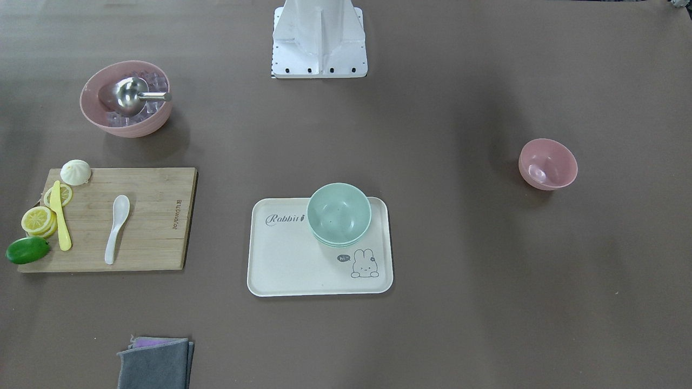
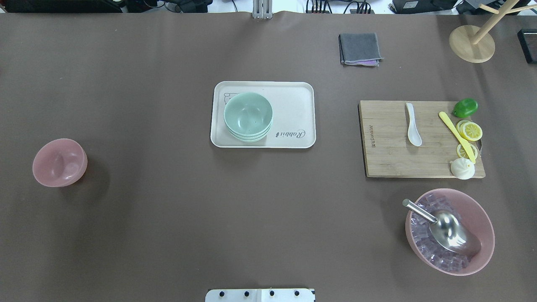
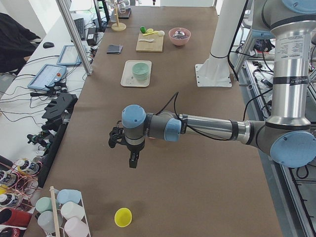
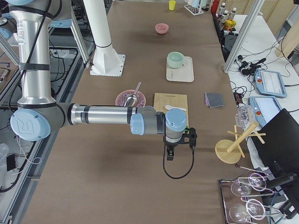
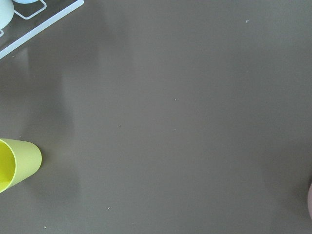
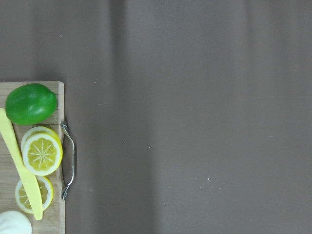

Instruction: Stack pink bowl on green and place spoon

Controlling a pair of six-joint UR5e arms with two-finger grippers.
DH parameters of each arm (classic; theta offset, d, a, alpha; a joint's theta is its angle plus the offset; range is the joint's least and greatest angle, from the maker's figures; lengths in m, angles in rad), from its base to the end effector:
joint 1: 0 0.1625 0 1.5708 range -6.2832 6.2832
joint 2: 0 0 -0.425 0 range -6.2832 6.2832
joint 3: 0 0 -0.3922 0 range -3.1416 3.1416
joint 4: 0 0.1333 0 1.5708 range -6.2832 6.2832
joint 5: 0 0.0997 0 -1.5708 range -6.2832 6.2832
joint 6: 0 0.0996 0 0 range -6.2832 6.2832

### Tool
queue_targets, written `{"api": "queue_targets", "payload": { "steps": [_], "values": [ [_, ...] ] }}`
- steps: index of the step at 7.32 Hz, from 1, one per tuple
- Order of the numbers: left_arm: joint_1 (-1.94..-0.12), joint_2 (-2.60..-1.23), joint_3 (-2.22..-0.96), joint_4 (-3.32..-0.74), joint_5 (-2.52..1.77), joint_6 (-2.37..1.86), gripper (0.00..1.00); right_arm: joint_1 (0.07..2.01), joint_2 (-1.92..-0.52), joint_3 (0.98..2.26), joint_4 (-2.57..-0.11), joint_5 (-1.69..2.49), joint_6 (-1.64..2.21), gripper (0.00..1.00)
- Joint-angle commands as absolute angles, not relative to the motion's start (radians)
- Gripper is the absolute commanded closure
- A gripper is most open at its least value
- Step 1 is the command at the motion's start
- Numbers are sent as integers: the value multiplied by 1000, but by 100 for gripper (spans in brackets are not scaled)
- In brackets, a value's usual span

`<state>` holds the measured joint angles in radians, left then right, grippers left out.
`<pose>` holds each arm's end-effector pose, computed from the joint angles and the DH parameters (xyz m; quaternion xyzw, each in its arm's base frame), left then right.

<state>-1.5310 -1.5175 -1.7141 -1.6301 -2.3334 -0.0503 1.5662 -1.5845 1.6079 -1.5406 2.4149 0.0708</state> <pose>-0.0455 -0.4795 0.6080 0.0524 0.3738 0.0229 0.9257 0.0566 -0.4896 0.6390 0.0090 -0.4101 0.0192 0.9118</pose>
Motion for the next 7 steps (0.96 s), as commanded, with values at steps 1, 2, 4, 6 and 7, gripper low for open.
{"api": "queue_targets", "payload": {
  "steps": [1,2,4,6,7],
  "values": [
    [-1531,-1506,-1715,-1632,-2341,-48,2,1566,-1583,1606,-1540,2411,71,0],
    [-1531,-1511,-1717,-1632,-2342,-52,2,1565,-1582,1605,-1540,2411,72,0],
    [-1531,-1517,-1707,-1632,-2383,-54,2,1565,-1577,1601,-1540,2418,74,0],
    [-1531,-1526,-1723,-1628,-2413,-60,1,1565,-1575,1608,-1540,2418,72,0],
    [-1531,-1541,-1698,-1628,-2413,-60,1,1565,-1577,1626,-1540,2421,61,0]
  ]
}}
